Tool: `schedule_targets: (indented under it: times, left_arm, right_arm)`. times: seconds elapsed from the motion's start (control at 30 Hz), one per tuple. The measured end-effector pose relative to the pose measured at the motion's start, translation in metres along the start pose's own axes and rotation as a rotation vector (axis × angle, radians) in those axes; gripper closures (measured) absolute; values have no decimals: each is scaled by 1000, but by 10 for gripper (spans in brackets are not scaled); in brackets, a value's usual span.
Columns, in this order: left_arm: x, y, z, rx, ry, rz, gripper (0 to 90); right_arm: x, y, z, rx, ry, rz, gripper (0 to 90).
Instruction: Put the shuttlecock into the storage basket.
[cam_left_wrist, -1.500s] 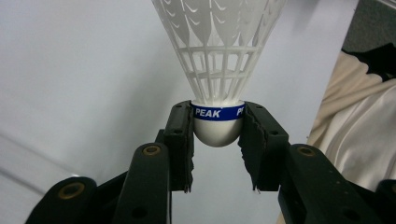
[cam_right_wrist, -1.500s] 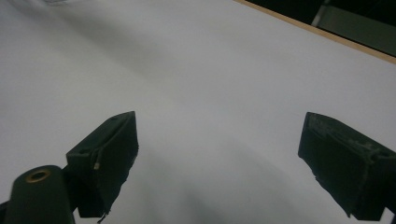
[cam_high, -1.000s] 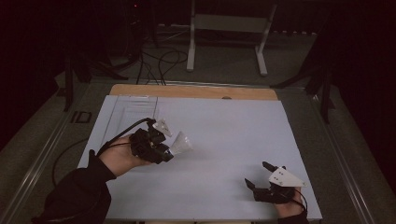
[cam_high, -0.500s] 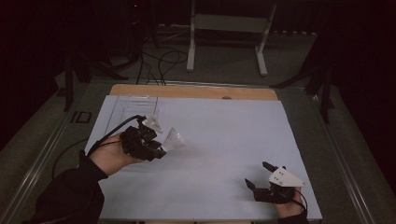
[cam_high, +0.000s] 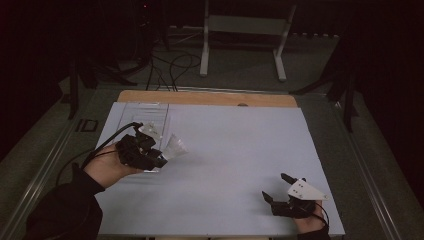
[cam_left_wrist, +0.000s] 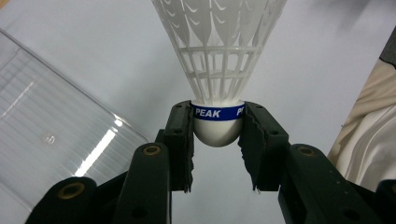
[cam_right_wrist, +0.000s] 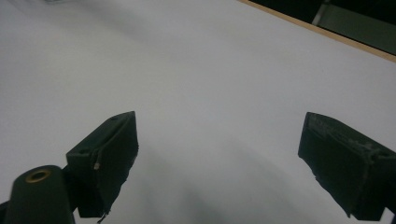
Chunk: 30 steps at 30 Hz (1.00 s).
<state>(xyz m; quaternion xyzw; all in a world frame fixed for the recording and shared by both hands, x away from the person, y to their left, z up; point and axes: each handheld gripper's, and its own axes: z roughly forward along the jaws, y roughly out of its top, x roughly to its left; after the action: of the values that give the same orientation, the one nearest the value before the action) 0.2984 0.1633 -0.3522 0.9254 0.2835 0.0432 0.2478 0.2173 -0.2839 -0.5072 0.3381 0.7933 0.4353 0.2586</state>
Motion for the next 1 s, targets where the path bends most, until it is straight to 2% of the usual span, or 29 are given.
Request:
schedule_targets:
  times: [0.6,1.0]
  left_arm:
    - [19,-20,-13,-3,51,-58,659]
    - [30,-36,-17,5,86,-115,659]
  right_arm:
    - [0,0,1,0,1,-2,118]
    - [1,0,1,3,0,-3,119]
